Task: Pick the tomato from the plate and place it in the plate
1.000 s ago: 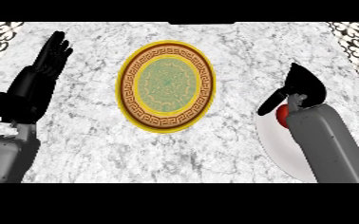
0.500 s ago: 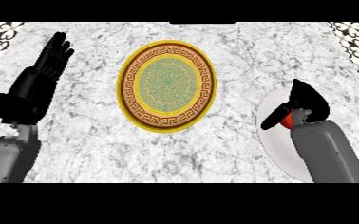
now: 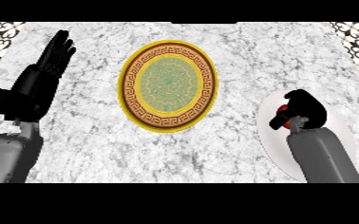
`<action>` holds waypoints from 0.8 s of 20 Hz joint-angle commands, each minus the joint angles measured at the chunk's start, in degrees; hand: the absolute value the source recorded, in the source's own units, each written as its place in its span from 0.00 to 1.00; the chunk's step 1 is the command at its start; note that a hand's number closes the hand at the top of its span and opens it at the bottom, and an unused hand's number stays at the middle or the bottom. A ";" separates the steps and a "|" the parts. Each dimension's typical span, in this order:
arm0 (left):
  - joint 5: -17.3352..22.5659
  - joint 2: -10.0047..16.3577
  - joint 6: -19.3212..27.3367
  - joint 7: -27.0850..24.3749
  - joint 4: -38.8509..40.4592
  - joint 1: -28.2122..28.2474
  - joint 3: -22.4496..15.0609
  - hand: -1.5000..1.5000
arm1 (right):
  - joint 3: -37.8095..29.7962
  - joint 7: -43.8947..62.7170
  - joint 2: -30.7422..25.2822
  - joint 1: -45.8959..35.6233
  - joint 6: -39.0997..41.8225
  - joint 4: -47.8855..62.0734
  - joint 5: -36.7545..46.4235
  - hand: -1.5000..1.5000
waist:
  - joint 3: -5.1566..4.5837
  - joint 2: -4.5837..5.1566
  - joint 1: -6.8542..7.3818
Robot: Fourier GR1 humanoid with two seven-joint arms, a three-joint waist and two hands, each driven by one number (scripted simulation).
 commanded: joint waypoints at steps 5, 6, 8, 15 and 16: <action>-2.25 -1.66 -0.64 -2.99 2.03 0.80 0.59 0.50 | 1.89 2.37 -2.90 -2.21 -2.81 0.47 12.39 1.00 | -0.01 0.06 0.03; -1.70 -1.91 0.03 0.98 -2.82 1.76 -0.40 0.50 | 0.43 -0.18 -4.27 -4.44 -4.93 4.68 13.70 1.00 | 0.03 0.05 0.65; -1.28 -1.75 -0.65 -0.27 -1.28 0.58 0.67 0.50 | 1.60 -17.21 -9.38 -2.93 -3.88 5.81 10.30 1.00 | 0.06 0.17 0.53; -0.91 -0.56 -1.47 -0.75 -0.29 -0.16 1.85 0.50 | 1.64 -53.22 -22.75 -0.60 -6.02 2.19 2.86 1.00 | 0.14 0.14 0.00; -1.21 -1.24 -0.69 0.86 0.95 -2.61 1.49 0.50 | -0.43 -57.63 -24.09 -1.94 -7.75 4.94 1.54 1.00 | 0.19 0.43 -0.07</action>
